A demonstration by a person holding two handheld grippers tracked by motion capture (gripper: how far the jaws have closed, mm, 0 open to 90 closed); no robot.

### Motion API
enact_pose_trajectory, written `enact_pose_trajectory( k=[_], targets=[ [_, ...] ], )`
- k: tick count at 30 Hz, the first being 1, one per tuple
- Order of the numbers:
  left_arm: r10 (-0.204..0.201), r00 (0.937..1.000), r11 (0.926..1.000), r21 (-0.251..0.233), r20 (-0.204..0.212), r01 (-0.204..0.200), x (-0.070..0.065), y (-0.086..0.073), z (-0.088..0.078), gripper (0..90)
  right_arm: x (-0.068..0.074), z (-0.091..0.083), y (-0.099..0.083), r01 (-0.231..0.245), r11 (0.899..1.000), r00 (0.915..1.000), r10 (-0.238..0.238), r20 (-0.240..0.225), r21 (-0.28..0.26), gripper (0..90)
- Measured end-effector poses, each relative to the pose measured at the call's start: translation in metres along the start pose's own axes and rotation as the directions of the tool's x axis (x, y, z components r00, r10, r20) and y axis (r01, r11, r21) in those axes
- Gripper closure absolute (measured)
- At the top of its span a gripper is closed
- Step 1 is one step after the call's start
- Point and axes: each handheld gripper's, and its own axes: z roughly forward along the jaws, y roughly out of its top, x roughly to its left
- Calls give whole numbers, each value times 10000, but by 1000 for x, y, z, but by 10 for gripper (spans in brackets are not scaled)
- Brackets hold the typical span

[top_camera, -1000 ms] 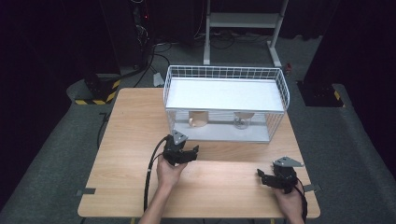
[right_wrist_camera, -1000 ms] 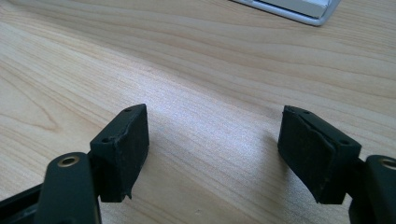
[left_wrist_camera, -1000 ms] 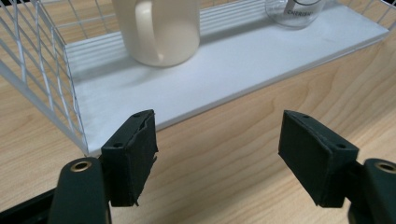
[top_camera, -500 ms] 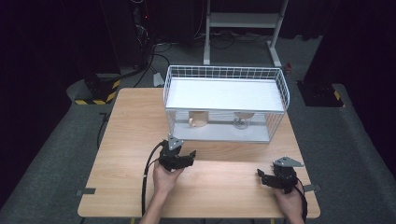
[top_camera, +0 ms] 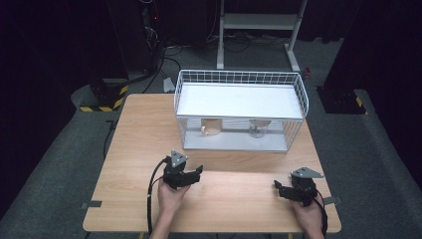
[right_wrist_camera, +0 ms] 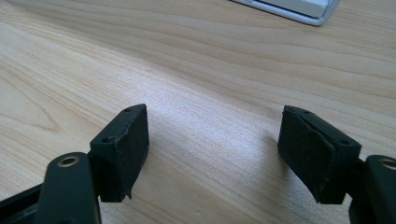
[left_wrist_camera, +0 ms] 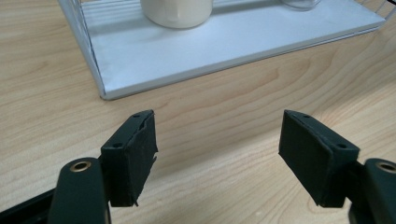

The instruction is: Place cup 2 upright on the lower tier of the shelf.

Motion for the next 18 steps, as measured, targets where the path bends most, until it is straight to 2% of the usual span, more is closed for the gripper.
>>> enact_pose_trajectory(
  k=[7,18],
  targets=[
    [-137,9996,9998,171,-239,142,4,-12,-1,277,0,0,0,0,10000,10000,0,-1,0,249],
    [-96,9979,9986,514,-634,128,9,-29,1,274,0,0,0,5,10000,10000,-5,2,-3,250]
  ],
)
